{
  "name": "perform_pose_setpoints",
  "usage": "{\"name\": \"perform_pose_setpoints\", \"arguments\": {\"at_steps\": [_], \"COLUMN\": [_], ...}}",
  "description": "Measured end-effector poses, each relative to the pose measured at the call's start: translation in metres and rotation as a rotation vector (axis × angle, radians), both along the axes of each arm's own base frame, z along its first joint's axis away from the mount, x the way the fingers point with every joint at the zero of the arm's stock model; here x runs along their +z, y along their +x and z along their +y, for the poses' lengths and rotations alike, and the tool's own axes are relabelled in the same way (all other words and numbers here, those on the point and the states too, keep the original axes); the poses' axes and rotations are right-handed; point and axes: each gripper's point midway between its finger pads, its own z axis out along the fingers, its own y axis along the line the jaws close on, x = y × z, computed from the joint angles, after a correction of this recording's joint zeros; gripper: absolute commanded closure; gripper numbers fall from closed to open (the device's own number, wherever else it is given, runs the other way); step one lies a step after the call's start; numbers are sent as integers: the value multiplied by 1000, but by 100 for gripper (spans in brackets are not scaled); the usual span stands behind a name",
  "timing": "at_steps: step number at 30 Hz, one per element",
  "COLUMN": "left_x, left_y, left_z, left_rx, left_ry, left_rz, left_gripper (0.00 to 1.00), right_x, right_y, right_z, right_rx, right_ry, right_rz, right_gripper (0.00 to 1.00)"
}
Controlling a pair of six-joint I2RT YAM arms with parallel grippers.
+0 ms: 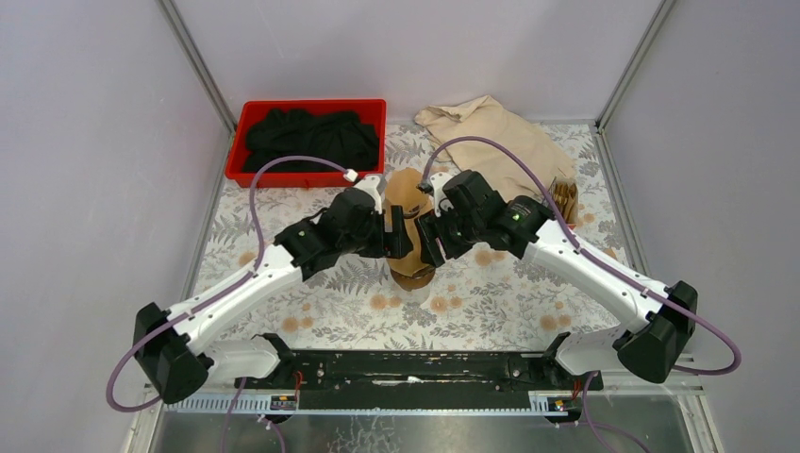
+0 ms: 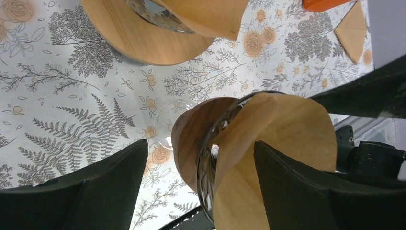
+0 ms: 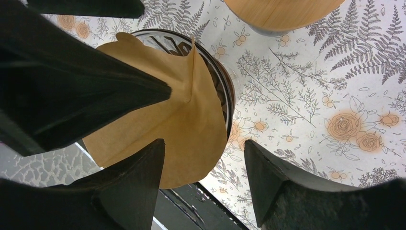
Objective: Place the coffee filter in the dripper
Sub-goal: Place the coffee filter in the coffee dripper.
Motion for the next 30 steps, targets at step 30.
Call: {"name": "perform_pose_setpoints", "arguments": {"at_steps": [30], "left_x": [-26], "left_y": [18], "left_z": [2], "left_rx": [28], "left_ry": [12], "left_rz": [59], "left_gripper": [14], "right_x": [-20], "right_y": [-6], "right_z": [0], "right_rx": [74], "right_ry": [-27], "right_rz": [16], "right_gripper": [30]}}
